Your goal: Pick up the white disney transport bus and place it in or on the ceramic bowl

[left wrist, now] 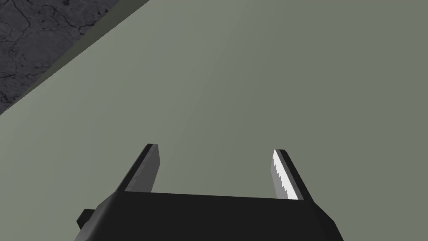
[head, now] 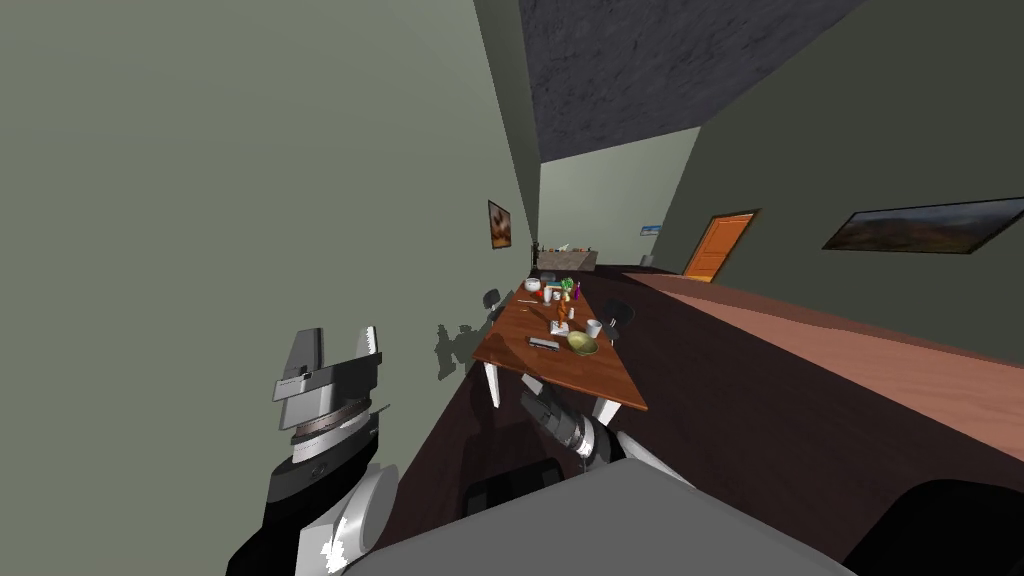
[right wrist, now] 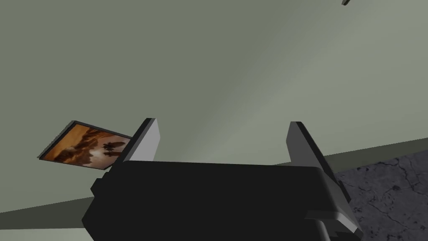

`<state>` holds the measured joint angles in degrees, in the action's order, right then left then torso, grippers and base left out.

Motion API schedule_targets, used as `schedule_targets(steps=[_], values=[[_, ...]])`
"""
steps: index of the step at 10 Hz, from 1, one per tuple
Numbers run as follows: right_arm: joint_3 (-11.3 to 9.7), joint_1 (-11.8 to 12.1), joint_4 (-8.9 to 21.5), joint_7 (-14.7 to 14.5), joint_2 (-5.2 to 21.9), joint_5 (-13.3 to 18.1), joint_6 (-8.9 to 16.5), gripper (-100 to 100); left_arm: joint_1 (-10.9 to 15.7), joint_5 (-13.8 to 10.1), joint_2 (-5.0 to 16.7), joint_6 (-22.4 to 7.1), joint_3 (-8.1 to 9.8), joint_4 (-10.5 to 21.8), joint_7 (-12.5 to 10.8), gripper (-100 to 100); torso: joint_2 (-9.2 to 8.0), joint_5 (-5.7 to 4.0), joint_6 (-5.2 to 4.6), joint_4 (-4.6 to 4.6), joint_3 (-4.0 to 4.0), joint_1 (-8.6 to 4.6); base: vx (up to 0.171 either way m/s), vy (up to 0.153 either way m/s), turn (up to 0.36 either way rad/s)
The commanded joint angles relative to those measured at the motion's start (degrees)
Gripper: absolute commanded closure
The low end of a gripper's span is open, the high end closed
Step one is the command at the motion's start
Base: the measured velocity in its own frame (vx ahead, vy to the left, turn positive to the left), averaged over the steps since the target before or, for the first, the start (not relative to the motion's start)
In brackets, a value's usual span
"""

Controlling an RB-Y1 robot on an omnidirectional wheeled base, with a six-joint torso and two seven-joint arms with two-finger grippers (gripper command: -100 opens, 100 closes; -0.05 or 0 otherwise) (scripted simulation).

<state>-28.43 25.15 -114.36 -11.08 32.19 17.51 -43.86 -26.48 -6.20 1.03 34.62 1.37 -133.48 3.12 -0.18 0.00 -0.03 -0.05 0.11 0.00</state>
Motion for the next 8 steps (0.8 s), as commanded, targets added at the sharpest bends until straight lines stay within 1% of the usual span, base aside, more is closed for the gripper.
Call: schedule_targets(steps=[1,2,3,4,5,6,7,8], values=[[-2.1,-1.0,2.9,-1.0,2.9,1.4,-0.5,-100,0.0,0.0,0.0,0.0,0.0,0.0,0.0,0,0.0,0.0,0.0,0.0,0.0,0.0,-0.044,0.043,0.229],[-2.1,-1.0,4.2,-1.0,3.7,1.4,-0.5,-100,0.0,0.0,0.0,0.0,0.0,0.0,0.0,0,0.02,0.01,0.03,0.01,-0.01,0.06,-0.033,0.033,0.097],[-3.9,-1.7,5.9,-1.7,6.0,2.7,-0.8,-100,0.0,0.0,0.0,0.0,0.0,0.0,0.0,0,0.05,0.01,-0.01,0.01,-0.03,0.02,-0.034,0.035,0.182],[-3.9,-1.7,7.2,-1.7,6.9,2.7,-0.8,-100,0.0,0.0,0.0,0.0,0.0,0.0,0.0,0,0.06,0.0,0.02,0.01,-0.04,0.01,-0.03,0.027,0.109],[-5.5,-2.5,9.6,-2.3,9.0,3.9,-1.1,-100,0.0,0.0,0.0,0.0,0.0,0.0,0.0,0,0.08,-0.01,-0.01,0.02,-0.05,-0.01,-0.025,0.047,0.253],[-5.5,-2.5,10.9,-2.3,10.0,3.9,-1.1,-100,0.0,0.0,0.0,0.0,0.0,0.0,0.0,0,0.1,0.01,0.03,0.02,-0.06,0.06,-0.015,0.038,0.113],[-5.5,-2.5,10.9,-2.3,10.2,3.9,-1.1,-100,0.0,0.0,0.0,0.0,0.0,0.0,0.0,0,0.11,0.01,-0.03,0.03,-0.06,0.03,-0.005,0.016,-0.037],[-7.0,-3.2,13.1,-2.9,12.4,5.1,-1.3,-100,0.0,0.0,0.0,0.0,0.01,0.0,0.0,0,0.14,-0.01,-0.03,0.03,-0.08,-0.04,-0.006,0.038,0.229]])
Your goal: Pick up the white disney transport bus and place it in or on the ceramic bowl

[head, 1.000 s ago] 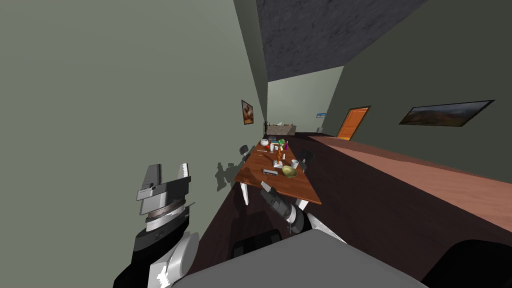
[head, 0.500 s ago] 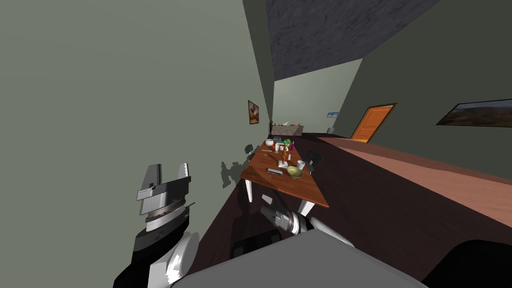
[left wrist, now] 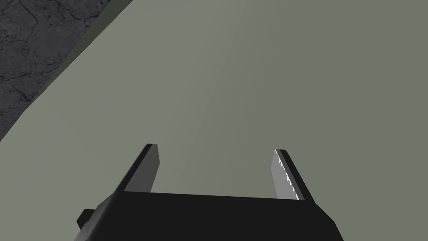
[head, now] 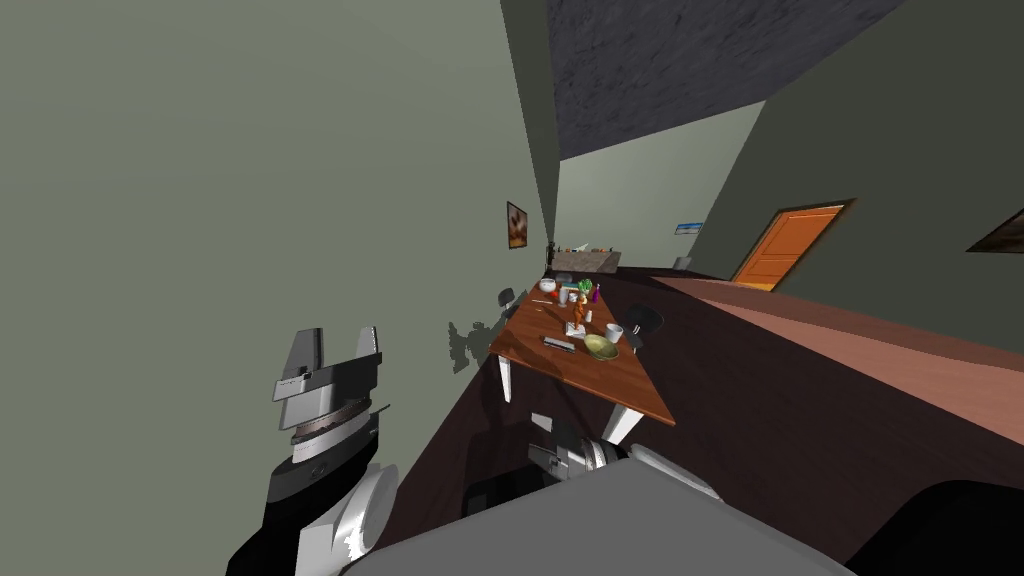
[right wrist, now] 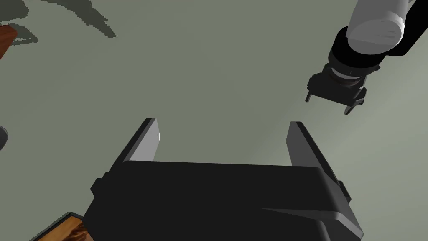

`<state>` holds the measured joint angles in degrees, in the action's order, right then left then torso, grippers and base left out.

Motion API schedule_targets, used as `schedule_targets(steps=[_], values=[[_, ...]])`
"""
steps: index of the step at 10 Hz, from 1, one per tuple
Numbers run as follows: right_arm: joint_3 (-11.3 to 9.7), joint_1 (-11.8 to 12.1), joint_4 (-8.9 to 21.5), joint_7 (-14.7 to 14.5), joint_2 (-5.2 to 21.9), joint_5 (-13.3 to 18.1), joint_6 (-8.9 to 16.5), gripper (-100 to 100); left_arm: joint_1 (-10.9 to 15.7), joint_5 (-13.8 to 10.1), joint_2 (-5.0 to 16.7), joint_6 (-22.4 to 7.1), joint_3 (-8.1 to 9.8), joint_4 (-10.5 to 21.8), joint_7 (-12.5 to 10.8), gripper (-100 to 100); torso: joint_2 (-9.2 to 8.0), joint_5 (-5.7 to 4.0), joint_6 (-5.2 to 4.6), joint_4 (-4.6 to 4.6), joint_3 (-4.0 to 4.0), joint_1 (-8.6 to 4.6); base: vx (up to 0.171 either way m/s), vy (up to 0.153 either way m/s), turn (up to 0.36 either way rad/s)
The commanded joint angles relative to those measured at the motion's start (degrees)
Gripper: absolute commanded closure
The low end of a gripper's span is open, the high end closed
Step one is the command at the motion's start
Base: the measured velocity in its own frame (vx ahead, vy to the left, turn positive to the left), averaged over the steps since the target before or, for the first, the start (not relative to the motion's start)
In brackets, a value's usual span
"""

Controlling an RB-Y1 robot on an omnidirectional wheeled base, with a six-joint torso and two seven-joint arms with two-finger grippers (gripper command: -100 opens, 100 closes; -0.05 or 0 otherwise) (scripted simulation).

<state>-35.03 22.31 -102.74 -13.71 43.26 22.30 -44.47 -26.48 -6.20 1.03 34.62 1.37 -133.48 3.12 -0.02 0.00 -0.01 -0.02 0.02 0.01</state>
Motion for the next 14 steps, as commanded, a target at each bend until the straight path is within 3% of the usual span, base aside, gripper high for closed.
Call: schedule_targets(steps=[1,4,5,6,7,9,14], values=[[-0.4,-0.4,2.8,-0.2,2.4,0.3,-0.7,-100,0.0,0.0,0.0,0.0,0.0,0.0,0.0,0,0.0,0.0,0.0,0.0,0.0,0.0,-0.006,0.032,0.129],[-3.2,-1.9,7.8,-1.0,7.6,2.8,-1.0,-100,0.0,0.0,0.0,0.0,0.01,0.0,0.0,0,0.05,0.01,-0.04,0.01,-0.03,0.01,0.002,0.044,0.209],[-3.2,-1.9,10.1,-1.0,8.5,2.8,-1.0,-100,0.0,0.0,0.0,0.0,0.0,0.0,0.0,0,0.06,0.0,0.0,0.01,-0.03,0.02,0.01,0.03,0.092],[-3.2,-1.9,10.1,-1.0,8.9,2.8,-1.0,-100,0.0,0.0,0.0,0.0,0.01,0.0,0.0,0,0.07,0.0,-0.06,0.01,-0.04,-0.03,0.007,0.014,-0.058],[-4.5,-2.6,13.1,-1.3,11.2,4.0,-1.0,-100,0.0,0.0,0.0,0.0,0.01,0.0,0.0,0,0.04,-0.01,-0.08,0.01,-0.02,-0.06,0.017,0.036,0.208],[-5.6,-3.4,15.5,-1.5,14.2,5.2,-0.9,-100,0.0,0.0,0.0,0.0,0.01,0.0,0.0,0,0.1,0.0,-0.06,0.02,-0.06,-0.03,0.03,0.037,0.18],[-7.7,-4.9,25.6,-1.6,20.5,7.6,-0.5,-100,0.0,0.0,0.0,0.0,0.01,0.0,0.0,0,0.29,0.0,-0.01,0.05,-0.16,-0.05,0.056,0.025,0.172]])
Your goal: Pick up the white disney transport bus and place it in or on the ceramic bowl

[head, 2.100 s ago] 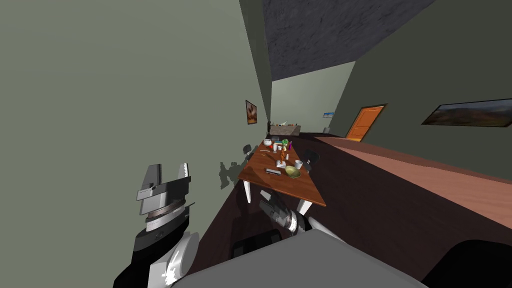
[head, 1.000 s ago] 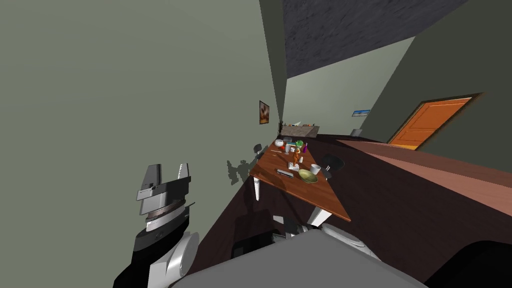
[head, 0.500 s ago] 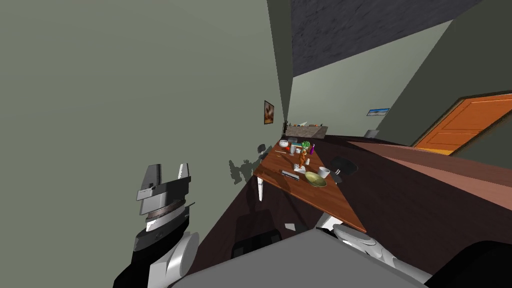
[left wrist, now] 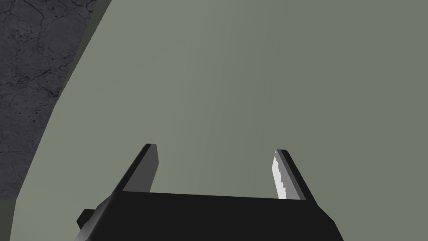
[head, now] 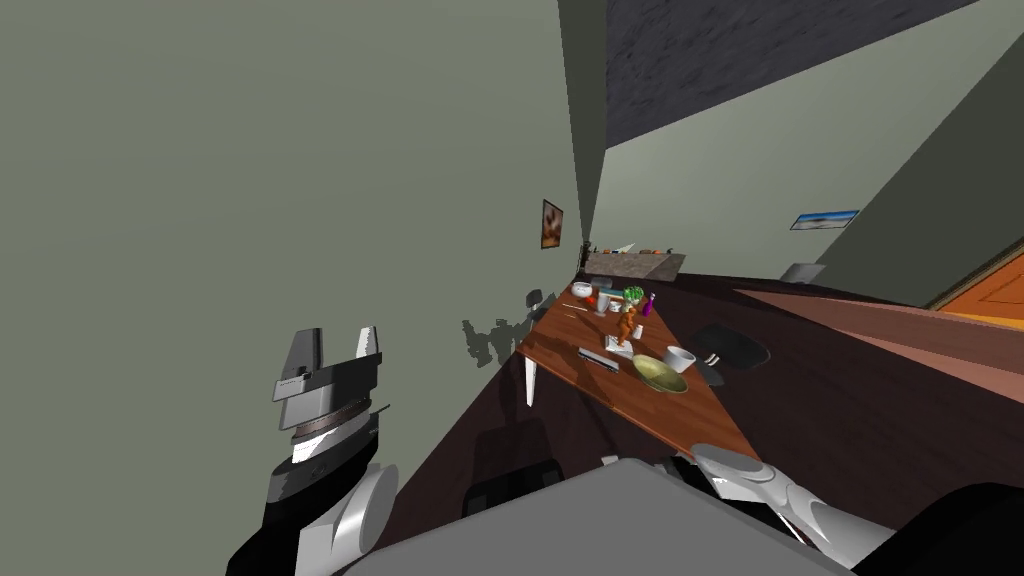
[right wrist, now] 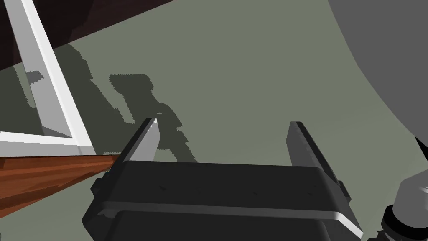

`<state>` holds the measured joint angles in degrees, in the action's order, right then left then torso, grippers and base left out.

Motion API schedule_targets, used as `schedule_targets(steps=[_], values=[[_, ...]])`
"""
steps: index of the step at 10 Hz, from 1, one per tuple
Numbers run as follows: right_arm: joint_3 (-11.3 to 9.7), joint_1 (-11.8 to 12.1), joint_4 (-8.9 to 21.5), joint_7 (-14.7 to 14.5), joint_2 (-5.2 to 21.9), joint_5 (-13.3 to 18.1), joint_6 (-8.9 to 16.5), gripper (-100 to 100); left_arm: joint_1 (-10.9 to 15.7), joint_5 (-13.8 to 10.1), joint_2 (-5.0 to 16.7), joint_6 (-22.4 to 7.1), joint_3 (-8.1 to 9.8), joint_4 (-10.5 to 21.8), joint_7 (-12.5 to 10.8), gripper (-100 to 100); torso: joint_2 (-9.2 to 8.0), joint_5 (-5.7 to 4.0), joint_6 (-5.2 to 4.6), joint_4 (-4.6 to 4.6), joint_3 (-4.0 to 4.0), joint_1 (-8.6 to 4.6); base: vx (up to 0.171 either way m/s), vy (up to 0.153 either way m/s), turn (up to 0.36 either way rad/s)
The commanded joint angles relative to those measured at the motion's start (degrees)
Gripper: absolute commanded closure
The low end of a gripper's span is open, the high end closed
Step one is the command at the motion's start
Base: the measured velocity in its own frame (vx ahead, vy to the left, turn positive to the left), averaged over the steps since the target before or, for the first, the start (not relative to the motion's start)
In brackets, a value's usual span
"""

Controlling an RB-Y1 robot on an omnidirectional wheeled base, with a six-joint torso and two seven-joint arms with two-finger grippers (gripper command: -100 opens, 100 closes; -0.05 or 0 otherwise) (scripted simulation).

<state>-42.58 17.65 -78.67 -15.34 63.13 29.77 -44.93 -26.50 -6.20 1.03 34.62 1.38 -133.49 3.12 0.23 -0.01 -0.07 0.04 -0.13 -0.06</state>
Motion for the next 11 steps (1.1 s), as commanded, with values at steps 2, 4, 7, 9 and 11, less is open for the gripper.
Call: schedule_targets(steps=[2,4,7,9,11], values=[[-1.0,-0.9,4.5,0.1,3.1,1.3,0.2,-100,0.0,0.0,0.0,0.0,-0.01,0.0,0.0,0,0.06,0.01,0.08,0.0,-0.03,0.0,0.069,0.01,0.198],[-1.8,-1.6,8.2,0.2,5.4,2.4,0.6,-100,0.0,0.0,0.0,0.0,0.0,0.0,0.0,0,-0.09,-0.01,-0.03,-0.02,0.05,-0.02,0.04,0.009,0.08],[-2.5,-2.3,11.2,0.5,7.5,3.5,1.0,-100,0.0,0.0,0.0,0.0,0.0,0.0,0.0,0,-0.07,-0.01,-0.02,-0.02,0.04,-0.01,0.059,0.005,0.115],[-2.5,-2.3,13.0,0.5,7.5,3.5,1.0,-100,0.0,0.0,0.0,0.0,0.0,0.0,0.0,0,0.03,0.0,0.0,0.0,-0.02,0.0,0.057,-0.001,0.085],[-3.2,-2.9,16.6,0.8,9.2,4.6,1.4,-100,0.0,0.0,0.0,0.0,0.0,0.0,0.0,0,0.04,0.0,0.05,-0.01,-0.01,0.02,0.077,0.004,0.177]])
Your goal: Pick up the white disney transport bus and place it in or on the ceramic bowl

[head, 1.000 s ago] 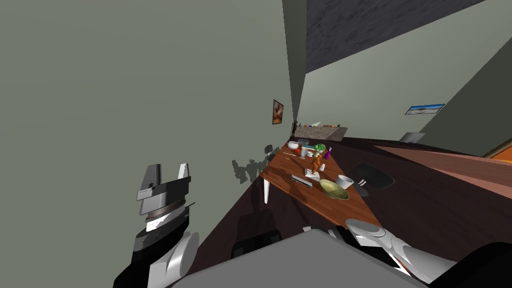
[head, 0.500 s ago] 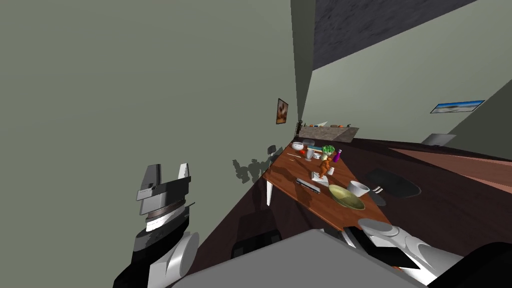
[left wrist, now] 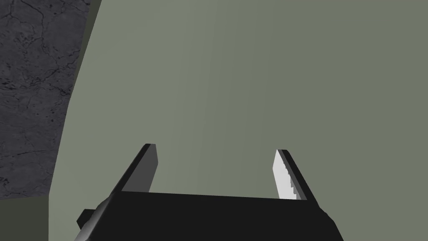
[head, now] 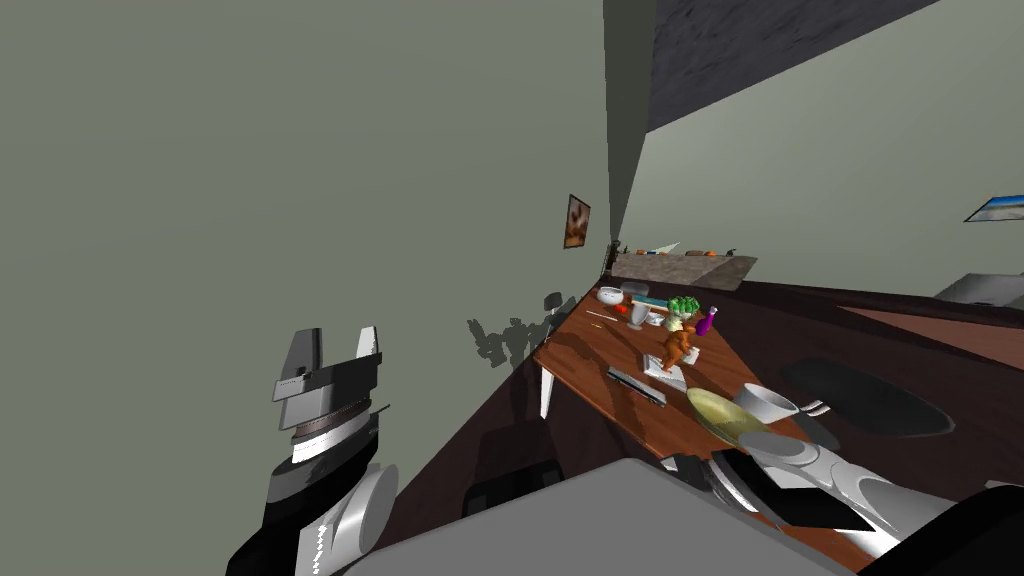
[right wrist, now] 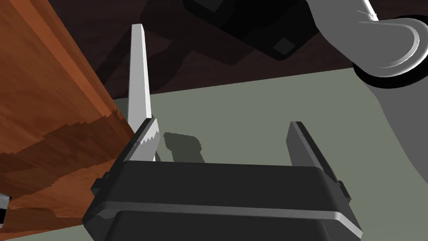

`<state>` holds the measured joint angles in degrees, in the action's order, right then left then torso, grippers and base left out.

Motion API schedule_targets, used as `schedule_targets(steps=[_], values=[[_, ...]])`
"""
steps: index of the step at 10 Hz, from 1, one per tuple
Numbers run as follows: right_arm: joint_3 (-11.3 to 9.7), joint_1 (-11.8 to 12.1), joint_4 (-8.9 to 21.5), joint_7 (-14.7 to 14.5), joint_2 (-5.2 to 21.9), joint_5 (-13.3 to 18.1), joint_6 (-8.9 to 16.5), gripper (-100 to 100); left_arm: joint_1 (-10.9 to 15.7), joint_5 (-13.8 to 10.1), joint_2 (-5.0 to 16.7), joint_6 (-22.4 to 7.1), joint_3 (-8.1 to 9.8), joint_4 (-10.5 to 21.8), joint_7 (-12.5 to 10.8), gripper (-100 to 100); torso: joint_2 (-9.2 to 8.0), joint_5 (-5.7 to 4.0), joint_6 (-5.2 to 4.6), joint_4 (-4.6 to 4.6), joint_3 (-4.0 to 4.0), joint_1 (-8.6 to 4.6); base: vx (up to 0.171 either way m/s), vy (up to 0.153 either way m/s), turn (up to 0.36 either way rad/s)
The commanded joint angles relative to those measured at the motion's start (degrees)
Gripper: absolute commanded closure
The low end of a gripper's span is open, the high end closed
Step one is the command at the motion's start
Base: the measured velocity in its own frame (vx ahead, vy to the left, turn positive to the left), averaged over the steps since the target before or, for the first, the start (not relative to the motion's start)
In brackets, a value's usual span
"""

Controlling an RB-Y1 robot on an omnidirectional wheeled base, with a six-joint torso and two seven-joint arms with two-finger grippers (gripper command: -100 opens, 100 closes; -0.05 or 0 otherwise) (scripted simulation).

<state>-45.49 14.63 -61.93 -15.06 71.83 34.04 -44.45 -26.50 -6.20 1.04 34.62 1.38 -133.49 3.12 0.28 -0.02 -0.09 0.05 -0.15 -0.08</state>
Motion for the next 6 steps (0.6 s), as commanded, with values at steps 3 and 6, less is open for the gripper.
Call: schedule_targets(steps=[3,6], values=[[-1.4,-1.0,6.7,1.3,3.1,2.2,1.8,-100,0.0,0.0,0.0,0.0,0.0,0.0,0.0,0,0.27,-0.01,0.08,0.05,-0.15,-0.08,0.124,-0.026,0.223],[-2.4,-1.8,12.5,2.2,4.3,4.0,2.7,-100,0.0,0.0,0.0,0.0,0.0,0.0,0.0,0,0.09,-0.03,-0.02,0.03,-0.06,-0.04,0.099,-0.032,0.14]])
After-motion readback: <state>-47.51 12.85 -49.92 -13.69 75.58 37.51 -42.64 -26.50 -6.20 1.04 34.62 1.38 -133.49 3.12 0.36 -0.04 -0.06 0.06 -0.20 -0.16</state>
